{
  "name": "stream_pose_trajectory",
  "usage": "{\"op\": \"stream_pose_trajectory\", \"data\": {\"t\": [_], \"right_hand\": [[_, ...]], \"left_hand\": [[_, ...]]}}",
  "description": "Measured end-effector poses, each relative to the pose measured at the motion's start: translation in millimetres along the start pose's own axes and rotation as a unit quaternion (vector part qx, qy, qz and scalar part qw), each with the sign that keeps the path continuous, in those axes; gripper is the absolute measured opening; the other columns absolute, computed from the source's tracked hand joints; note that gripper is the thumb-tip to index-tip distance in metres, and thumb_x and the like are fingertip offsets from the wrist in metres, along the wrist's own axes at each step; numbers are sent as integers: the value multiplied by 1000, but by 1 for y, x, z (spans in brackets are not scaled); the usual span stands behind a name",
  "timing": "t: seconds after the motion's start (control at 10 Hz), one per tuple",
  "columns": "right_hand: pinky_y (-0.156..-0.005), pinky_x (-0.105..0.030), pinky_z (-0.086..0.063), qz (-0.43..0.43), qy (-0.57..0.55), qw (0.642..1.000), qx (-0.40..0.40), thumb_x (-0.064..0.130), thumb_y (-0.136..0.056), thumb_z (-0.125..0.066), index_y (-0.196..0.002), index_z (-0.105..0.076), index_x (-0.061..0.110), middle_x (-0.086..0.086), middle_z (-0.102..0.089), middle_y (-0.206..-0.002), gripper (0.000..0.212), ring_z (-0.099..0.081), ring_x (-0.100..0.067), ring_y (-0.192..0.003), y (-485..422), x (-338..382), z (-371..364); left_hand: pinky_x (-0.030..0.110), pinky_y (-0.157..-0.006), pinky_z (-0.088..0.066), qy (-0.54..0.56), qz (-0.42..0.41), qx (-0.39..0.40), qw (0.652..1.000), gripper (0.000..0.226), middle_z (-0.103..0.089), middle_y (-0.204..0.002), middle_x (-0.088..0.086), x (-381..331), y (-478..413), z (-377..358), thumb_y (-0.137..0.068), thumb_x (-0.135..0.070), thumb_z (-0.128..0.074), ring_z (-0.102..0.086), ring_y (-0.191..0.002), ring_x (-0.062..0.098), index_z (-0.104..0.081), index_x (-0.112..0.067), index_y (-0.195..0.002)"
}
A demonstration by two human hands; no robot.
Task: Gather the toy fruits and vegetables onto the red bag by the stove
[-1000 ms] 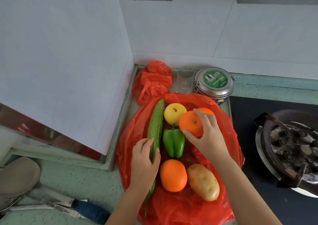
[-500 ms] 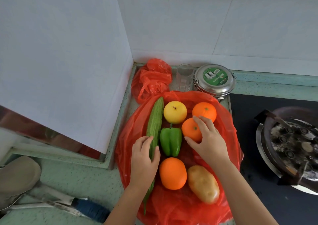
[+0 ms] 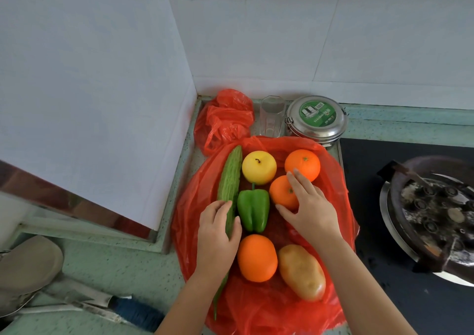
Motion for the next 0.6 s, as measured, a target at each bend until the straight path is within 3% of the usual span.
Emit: {"op": "stream_pose_trajectory", "data": {"t": [0.1,0.2,0.4,0.6], "right_hand": [[-77,-28,-49,1,11,1000,17,47,-84,-54,-144,-16,26,13,-12,-153,74,-39,-18,-123,0,0,0],[-80,-33,-50,2,-3,1000,4,45,-84,-56,-143,-24,26,11,-19,-152,70,-39,-19,-124,1,-1,2],[-88,-49,-48,13,-30,997,-75,33,-78,-68,-129,-50,16,-4,-47,-138,56,-47,-29,-121,14,-5,9],[-90,-53,-46,21,-23,990,-141,28,-77,-71,-120,-58,14,-10,-56,-129,47,-51,-34,-117,38,6,20]], "left_hand": [[26,-92,-38,0,-3,-1,1000,44,-56,-113,6,-3,1,-1,-85,-34,-44,-44,-109,10,-59,-7,-116],[27,-93,-39,-6,-10,-2,1000,43,-56,-113,7,-5,1,-1,-85,-34,-45,-45,-110,13,-59,-7,-116],[31,-91,-42,-63,-57,-10,996,41,-60,-111,10,-15,0,1,-83,-31,-47,-52,-108,23,-62,-6,-111],[45,-85,-50,-98,-116,-16,988,38,-62,-108,12,-33,6,7,-82,-29,-49,-56,-106,31,-65,-4,-107]]}}
Point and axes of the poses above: each hand's wrist, its own y-axis away from the middle knuckle, its own z-axis out of the back of the hand, x = y × z, the point moved 4 cm from there along -y, towards the middle knuckle
